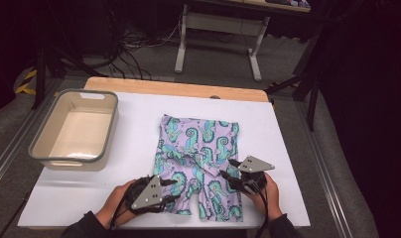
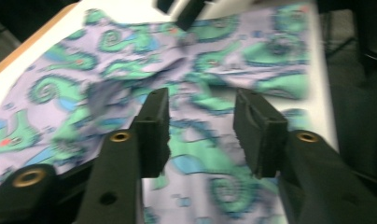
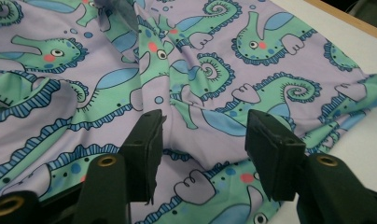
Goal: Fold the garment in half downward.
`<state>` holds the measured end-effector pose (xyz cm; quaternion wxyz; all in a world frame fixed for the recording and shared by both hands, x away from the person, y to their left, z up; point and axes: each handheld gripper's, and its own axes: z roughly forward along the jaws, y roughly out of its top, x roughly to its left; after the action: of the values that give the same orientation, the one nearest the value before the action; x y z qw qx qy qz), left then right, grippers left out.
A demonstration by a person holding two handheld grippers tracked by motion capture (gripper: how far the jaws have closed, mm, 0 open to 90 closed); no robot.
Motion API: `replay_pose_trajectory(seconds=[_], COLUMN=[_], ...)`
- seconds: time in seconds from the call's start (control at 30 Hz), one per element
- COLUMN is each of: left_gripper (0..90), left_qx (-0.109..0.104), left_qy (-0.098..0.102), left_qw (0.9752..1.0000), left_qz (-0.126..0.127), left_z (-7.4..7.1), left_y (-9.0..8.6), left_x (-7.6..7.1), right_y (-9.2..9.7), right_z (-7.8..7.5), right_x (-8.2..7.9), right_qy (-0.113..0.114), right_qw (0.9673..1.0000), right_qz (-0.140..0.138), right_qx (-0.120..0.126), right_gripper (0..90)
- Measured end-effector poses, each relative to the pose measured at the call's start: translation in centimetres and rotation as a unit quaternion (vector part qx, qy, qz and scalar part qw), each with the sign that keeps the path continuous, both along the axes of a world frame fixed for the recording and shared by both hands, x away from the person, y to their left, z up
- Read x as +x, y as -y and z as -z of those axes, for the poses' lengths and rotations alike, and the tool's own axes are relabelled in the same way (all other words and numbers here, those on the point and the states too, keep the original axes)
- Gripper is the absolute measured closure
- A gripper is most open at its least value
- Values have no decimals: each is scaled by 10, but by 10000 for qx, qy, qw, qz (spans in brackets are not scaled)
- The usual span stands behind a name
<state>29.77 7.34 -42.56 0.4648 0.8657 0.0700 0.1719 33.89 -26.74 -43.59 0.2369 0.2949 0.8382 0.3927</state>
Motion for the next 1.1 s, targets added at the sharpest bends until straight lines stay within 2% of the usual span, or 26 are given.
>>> replay_pose_trajectory(seconds=[0.07, 0.13, 0.17, 0.2, 0.3, 0.33, 0.47, 0.5, 0.53, 0.6, 0.7, 0.77, 0.87, 0.9, 0.97, 1.1], left_gripper=[494, 455, 440, 425, 426, 425, 408, 406, 410, 430, 547, 706, 795, 831, 850, 859], left_qx=[48, 83, 181, 171, 175, 279, 370, 340, 416, 522, 594, 565, 615, 554, 545, 395], left_qy=[9, -92, -109, -126, -253, -239, -312, -401, -450, -510, -668, -694, -649, -673, -625, -515], left_qw=[9998, 9994, 9986, 9983, 9970, 9961, 9932, 9928, 9913, 9897, 9884, 9888, 9888, 9893, 9895, 9922], left_qz=[-186, -310, -477, -544, -717, -803, -1058, -1078, -1162, -1228, -1228, -1197, -1192, -1171, -1180, -1065], left_z=[1, 3, 5, 7, 13, 16, 24, 26, 29, 33, 37, 36, 35, 34, 32, 22], left_y=[-1, 0, 1, 2, 4, 5, 8, 8, 9, 9, 8, 7, 6, 6, 5, 2], left_x=[16, 32, 42, 51, 71, 78, 98, 102, 107, 111, 114, 113, 112, 111, 110, 102], right_y=[-6, -10, -11, -13, -15, -16, -24, -26, -28, -30, -29, -27, -26, -25, -24, -18], right_z=[1, 2, 3, 5, 8, 8, 13, 14, 14, 17, 17, 18, 18, 18, 17, 9], right_x=[4, 8, 10, 13, 18, 19, 24, 25, 26, 27, 29, 30, 31, 31, 30, 24], right_qy=[-39, -124, -171, -220, -273, -291, -326, -371, -375, -412, -484, -529, -559, -568, -561, -399], right_qw=[9999, 9997, 9995, 9993, 9988, 9986, 9975, 9970, 9968, 9961, 9965, 9965, 9964, 9963, 9962, 9970], right_qz=[-91, -158, -190, -205, -315, -365, -479, -500, -504, -470, -478, -488, -488, -503, -517, -565], right_qx=[-78, -163, -189, -227, -238, -264, -416, -461, -502, -625, -476, -423, -402, -402, -425, -359], right_gripper=[450, 423, 421, 408, 397, 394, 405, 412, 429, 474, 604, 723, 788, 814, 820, 838])
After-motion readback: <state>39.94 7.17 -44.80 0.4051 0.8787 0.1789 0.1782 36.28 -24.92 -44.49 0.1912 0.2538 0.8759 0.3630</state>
